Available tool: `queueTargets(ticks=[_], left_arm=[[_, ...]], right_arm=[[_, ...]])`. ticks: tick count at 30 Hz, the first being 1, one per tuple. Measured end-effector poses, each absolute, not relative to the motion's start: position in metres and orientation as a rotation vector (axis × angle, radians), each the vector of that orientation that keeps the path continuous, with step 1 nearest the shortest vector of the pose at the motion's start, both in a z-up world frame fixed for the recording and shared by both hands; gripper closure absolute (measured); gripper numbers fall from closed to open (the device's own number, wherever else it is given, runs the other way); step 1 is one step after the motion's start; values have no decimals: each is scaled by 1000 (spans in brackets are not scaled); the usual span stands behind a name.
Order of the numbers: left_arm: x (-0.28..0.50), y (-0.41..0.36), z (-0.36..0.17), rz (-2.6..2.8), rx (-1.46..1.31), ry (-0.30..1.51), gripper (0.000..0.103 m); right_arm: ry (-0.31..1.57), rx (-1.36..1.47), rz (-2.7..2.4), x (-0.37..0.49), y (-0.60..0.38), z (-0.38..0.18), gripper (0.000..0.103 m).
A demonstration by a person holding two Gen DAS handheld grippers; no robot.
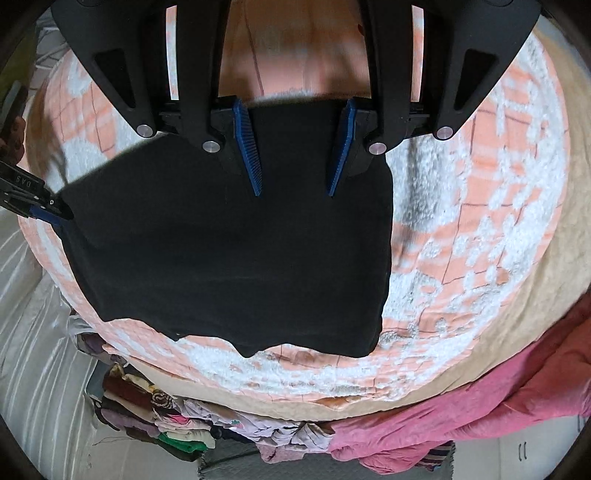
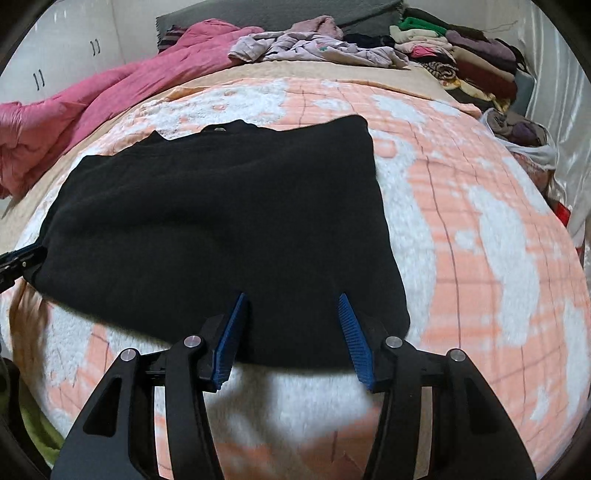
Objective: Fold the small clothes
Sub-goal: 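Open both tools and lift them off the folded shirt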
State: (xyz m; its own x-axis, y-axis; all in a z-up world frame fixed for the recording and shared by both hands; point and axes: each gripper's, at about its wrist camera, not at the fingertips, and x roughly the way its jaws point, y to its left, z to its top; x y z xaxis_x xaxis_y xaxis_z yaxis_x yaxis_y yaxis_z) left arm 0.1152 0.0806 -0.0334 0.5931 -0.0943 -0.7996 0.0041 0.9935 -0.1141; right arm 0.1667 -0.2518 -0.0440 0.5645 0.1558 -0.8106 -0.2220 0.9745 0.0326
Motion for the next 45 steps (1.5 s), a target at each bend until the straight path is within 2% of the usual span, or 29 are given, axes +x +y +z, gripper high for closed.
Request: queueTargets(ticks=[12,17,20,23,31,33,34,39,42,45], left_arm=[[103,78,-23,-55,-126,929,74],[97,76,-15,-55,-129,915,70],[93,76,-9,-55,-130,905,69],[91,76,-4,-50,-131,894,62],[82,80,10,-27,-130,862,59],[80,83,13,-19,-136,854,47],[78,84,15,-14,-135,850,34],[74,90,20,4,-143,839,32],[73,95,21,14,-151,835,30],[73,100,23,28,-158,834,28]], right_arm=[[935,-57,219,149,-254,-34,52],[909,-34,245,137,-253,-22,51],[886,-39,270,131,-248,-12,46],[860,-43,289,125,-242,-3,45],[801,-52,349,110,-228,19,35],[788,-57,364,106,-224,24,32],[779,-63,374,104,-220,28,30],[747,-83,414,98,-205,38,18],[725,-97,440,93,-195,44,17],[707,-110,465,89,-185,48,12]])
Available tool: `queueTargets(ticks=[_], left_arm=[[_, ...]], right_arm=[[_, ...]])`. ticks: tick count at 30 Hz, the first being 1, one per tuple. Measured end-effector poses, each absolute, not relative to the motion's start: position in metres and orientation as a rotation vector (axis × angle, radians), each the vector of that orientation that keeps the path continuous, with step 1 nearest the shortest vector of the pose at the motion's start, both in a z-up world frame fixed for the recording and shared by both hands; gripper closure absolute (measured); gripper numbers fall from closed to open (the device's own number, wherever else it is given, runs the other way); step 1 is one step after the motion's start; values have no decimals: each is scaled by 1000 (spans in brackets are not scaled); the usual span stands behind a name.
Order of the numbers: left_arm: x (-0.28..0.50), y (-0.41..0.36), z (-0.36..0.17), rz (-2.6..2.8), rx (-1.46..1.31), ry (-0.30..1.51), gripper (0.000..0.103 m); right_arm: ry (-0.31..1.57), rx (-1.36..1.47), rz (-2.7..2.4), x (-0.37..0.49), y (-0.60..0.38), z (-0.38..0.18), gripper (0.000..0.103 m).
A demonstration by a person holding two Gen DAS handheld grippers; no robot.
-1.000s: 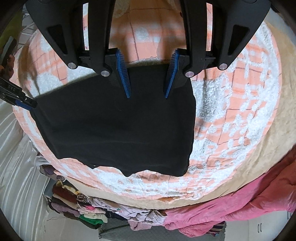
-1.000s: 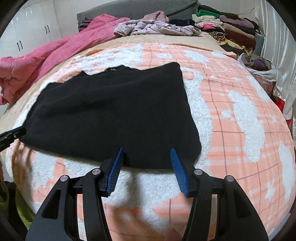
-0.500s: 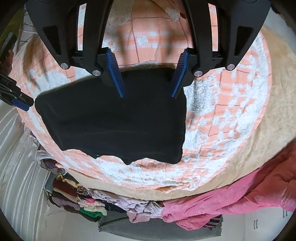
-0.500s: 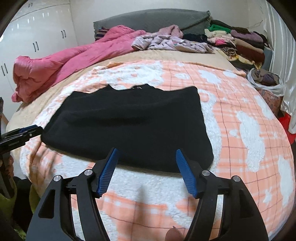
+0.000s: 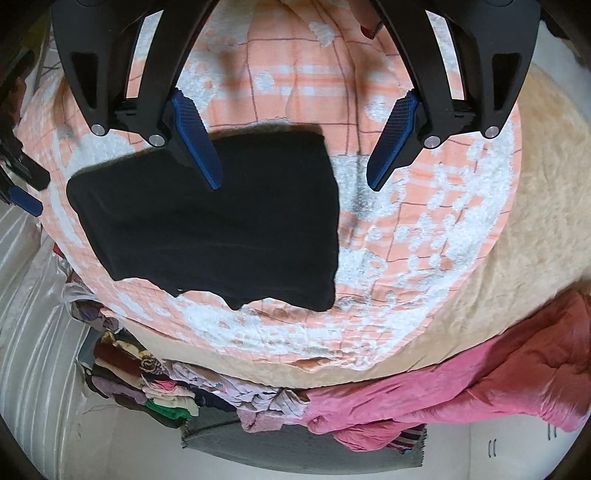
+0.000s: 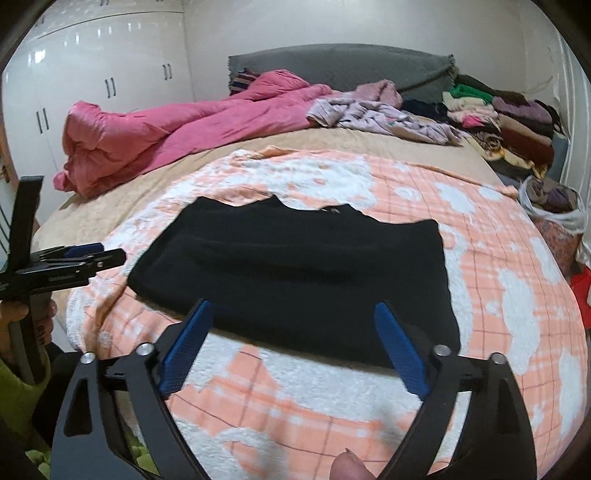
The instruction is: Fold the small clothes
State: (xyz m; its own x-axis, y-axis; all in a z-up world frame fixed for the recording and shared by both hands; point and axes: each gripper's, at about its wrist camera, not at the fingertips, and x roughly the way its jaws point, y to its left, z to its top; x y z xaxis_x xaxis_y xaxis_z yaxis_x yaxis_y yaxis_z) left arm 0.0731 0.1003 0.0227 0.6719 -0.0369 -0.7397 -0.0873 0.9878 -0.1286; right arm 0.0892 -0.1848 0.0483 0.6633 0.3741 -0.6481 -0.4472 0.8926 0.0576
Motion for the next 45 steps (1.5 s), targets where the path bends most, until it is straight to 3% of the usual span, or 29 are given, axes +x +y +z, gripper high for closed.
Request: queueTargets(ticks=[6,8,9,28,37,39,43,45], left_arm=[[77,113,22,55,-175,838,28],[79,117,21,65,-181,839,15],[80,119,21,71,-183,837,15],[91,156,14,137,-252,843,10],[141,148,30,68,-219,843,10],[156,139,35,30,-178,837,14],[197,109,31,-80,-52,884,36],[215,95,21,-125,-1,924,37]], right_arm=[[697,-142,513,84,-164,48,12],[699,-147,531,83,-157,45,12],[700,-150,538,84,-154,44,12],[730,-196,635,81,-106,20,11],[745,-236,671,82,-82,5,11],[748,-238,669,86,-80,2,11],[762,-237,658,97,-79,-3,11],[772,-225,652,105,-79,-5,11]])
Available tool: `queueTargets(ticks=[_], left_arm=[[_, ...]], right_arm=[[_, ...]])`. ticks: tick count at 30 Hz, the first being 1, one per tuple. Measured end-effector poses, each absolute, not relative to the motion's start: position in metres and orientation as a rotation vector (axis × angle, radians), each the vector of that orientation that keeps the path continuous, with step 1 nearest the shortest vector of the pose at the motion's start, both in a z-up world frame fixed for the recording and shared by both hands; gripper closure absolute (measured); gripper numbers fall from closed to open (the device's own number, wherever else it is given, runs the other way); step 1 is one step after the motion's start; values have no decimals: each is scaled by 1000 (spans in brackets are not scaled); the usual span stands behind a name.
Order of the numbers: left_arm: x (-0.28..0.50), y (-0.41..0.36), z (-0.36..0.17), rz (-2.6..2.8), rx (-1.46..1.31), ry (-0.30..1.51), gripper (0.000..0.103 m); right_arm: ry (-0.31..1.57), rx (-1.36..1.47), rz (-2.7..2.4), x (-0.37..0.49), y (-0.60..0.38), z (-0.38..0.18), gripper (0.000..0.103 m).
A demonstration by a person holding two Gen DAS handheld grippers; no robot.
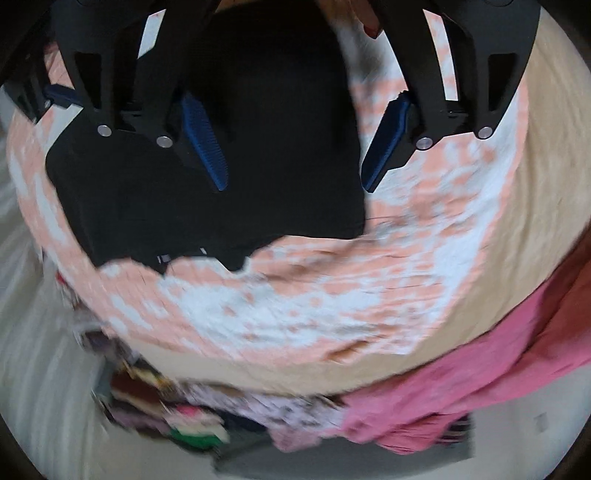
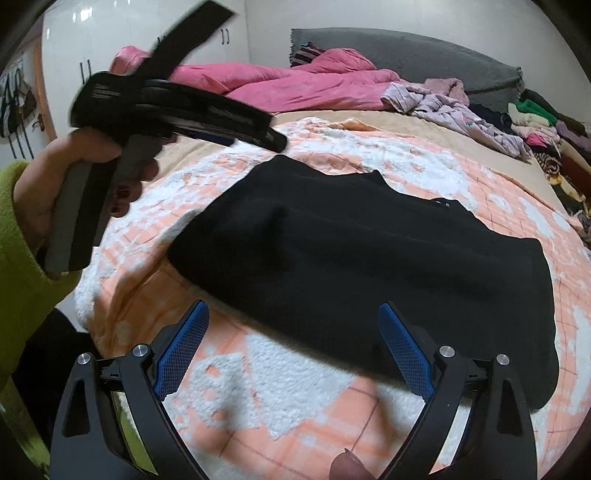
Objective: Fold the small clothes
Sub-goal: 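Raise the left tool while the right tool moves to the folded shirt edge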
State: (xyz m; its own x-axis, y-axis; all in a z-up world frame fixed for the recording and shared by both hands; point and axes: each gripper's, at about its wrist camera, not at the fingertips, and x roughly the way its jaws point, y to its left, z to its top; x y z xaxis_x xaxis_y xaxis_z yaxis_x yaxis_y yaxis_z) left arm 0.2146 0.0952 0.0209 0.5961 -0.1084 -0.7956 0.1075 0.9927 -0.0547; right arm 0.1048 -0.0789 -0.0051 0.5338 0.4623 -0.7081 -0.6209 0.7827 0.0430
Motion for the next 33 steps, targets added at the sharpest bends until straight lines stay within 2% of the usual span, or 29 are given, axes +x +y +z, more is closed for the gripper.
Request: queueTargets(ticks=[7,14,22,28,33], left_arm=[[251,65,-19,-148,167,995,36],[287,83,-39,-23,207,987,35],[294,139,-24,-13,-69,994,35],[272,180,-21,-58,-270,1034,20],[254,177,-25,-82,-244,1057,20]], right_arm=[[798,-229,673,120,-64,-15,11],[816,-228,699,124,-51,-23,11],[801,-273,695,125,-40,-28,11],[775,-355,699,121,-23,-34,11],[730,-495,669,114,-5,-44,11]])
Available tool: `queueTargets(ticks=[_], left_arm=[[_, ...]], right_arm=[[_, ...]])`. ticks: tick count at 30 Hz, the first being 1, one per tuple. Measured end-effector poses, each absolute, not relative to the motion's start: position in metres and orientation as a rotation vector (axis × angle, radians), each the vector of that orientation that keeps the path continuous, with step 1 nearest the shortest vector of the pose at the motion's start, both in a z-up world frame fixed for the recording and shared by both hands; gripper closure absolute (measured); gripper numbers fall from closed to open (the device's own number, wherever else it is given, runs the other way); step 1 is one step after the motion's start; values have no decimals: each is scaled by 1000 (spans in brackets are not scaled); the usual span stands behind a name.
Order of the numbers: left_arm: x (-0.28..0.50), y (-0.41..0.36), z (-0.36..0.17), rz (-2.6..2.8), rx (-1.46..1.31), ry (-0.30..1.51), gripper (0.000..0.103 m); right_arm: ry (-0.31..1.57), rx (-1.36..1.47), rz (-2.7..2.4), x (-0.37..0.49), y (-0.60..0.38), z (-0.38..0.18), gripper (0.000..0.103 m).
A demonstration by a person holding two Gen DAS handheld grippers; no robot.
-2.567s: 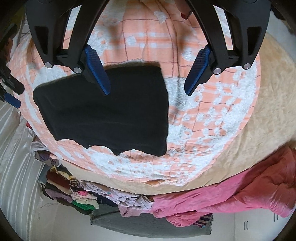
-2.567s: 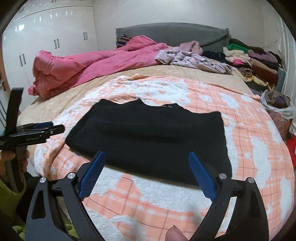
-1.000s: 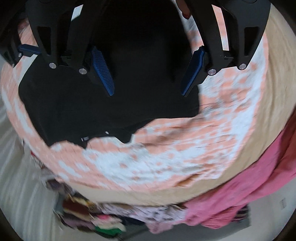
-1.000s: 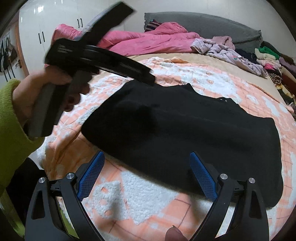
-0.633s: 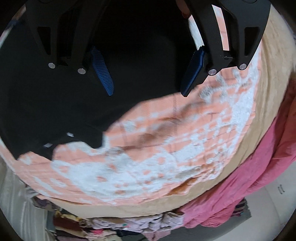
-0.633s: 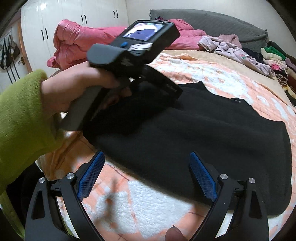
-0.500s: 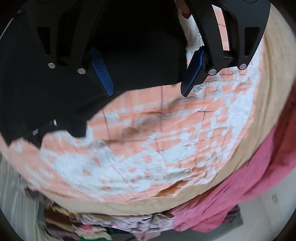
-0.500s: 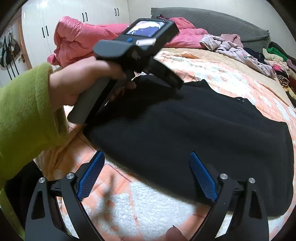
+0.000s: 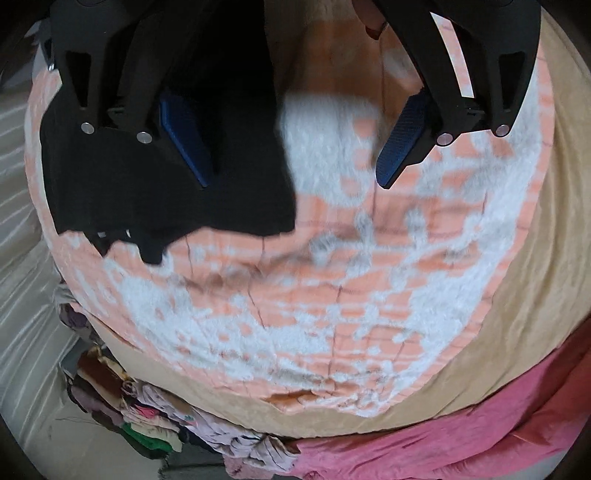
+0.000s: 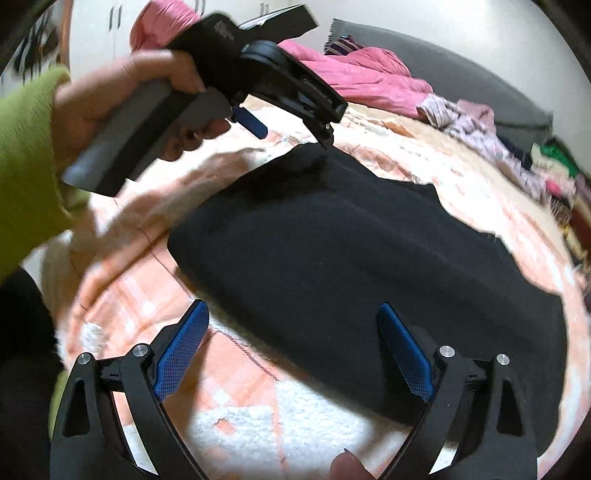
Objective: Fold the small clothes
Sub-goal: 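Raise the left tool while the right tool moves to the folded shirt edge, then grasp the black sweatshirt's folded edge with both tools and lift it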
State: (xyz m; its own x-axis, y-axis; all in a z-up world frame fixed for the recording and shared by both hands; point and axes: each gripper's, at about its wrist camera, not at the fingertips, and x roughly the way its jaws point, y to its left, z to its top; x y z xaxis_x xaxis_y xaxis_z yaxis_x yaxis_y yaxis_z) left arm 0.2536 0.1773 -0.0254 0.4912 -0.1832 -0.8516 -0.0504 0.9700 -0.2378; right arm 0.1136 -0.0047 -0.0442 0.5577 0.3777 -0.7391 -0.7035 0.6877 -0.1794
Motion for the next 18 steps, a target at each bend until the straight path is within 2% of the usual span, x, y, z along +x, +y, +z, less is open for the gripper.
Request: queueTargets(ticks=[5,11,13,16,18], left_arm=[[246,174,-31,-78,-242,1065,19],[248,174,-39,-91,-285,1094,17],[249,173,-41,-91,-296,1098,17],[249,171,-42,-94,-298,1101,17],[249,170,-43,-95,-299,1103,17]], right_arm=[[684,-657,589,113,14,-59,11],[603,-713,523,124,28,-67,11],[551,-744,492,123,29,-68,24],[476,-783,475,117,29,-66,35],[451,-778,485,114,26,-62,58]])
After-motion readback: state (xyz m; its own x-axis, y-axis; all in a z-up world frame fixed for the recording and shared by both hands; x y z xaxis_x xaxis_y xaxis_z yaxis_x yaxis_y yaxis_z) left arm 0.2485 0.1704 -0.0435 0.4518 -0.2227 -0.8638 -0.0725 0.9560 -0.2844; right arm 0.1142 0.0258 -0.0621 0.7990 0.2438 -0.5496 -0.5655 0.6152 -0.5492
